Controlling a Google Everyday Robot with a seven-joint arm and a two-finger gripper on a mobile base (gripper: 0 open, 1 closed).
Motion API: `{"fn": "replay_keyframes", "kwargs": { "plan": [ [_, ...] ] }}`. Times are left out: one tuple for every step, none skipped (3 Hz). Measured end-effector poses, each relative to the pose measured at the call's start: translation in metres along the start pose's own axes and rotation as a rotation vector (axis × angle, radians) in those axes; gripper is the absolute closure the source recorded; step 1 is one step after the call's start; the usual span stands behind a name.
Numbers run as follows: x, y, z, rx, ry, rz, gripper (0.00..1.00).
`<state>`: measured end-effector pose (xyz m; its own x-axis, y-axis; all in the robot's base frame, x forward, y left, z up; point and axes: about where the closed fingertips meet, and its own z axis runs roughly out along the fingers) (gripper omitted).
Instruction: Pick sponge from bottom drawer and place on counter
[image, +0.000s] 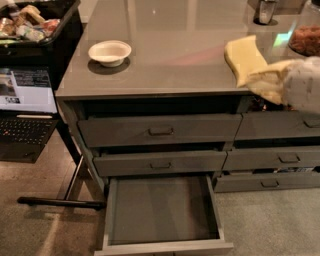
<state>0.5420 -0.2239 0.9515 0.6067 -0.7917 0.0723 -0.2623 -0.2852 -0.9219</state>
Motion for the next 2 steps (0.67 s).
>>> {"fn": "replay_keyframes", "kwargs": {
  "plan": [
    [0.019,-0.007,0.045,-0.069,0.014,0.044,1.0],
    [0.023,-0.013,0.107,-0.119,0.01,0.101,1.0]
  ]
}}
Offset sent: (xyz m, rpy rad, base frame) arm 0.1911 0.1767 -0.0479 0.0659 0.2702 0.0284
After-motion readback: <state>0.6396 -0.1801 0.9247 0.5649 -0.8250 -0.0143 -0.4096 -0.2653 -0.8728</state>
